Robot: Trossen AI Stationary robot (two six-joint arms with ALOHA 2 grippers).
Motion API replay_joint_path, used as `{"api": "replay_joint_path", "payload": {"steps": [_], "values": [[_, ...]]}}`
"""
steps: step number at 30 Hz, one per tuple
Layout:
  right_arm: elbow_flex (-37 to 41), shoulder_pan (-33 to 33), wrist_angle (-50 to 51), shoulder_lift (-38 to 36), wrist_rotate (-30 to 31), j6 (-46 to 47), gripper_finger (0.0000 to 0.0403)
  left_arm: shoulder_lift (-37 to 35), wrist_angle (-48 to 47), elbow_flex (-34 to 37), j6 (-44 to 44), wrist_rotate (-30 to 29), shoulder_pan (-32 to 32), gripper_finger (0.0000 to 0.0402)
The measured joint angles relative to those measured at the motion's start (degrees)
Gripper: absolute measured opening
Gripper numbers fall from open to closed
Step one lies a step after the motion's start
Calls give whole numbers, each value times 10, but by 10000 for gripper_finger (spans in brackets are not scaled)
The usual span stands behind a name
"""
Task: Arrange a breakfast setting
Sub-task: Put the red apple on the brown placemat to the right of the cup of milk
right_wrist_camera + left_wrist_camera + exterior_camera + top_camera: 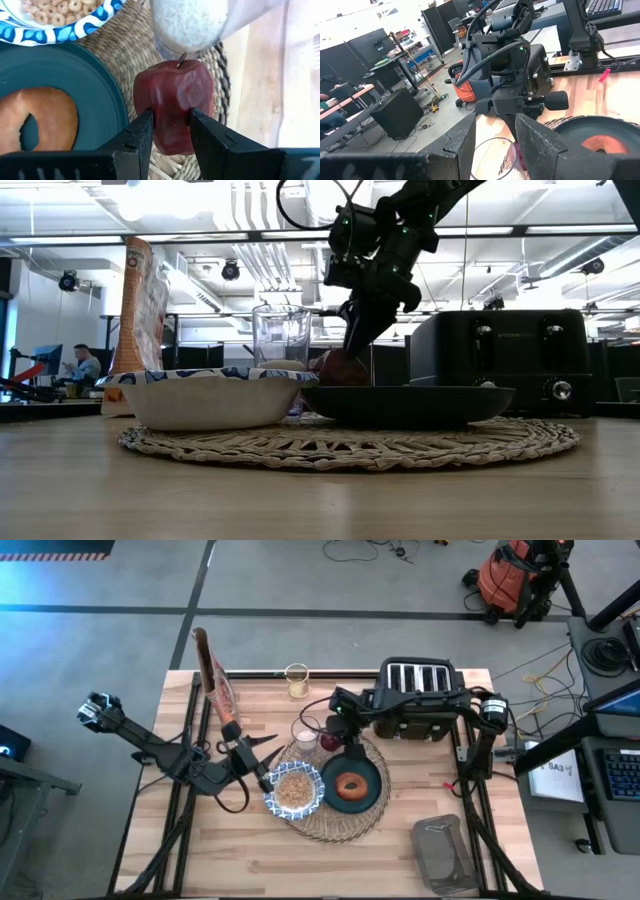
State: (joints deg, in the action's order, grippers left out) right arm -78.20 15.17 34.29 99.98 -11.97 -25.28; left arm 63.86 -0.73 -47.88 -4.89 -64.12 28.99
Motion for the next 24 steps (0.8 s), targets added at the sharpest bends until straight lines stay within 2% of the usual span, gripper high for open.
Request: {"api": "replay_joint_path", "payload": {"steps": [7, 13, 24], "values": [[15, 12, -6, 0, -6, 10, 109, 0, -7, 0, 0, 0, 0, 123], [44, 34, -57, 0, -51, 48, 107, 0, -7, 0, 0, 0, 0, 123], [76, 57, -77, -7, -55, 52, 107, 0, -7, 0, 0, 0, 0, 123]]}}
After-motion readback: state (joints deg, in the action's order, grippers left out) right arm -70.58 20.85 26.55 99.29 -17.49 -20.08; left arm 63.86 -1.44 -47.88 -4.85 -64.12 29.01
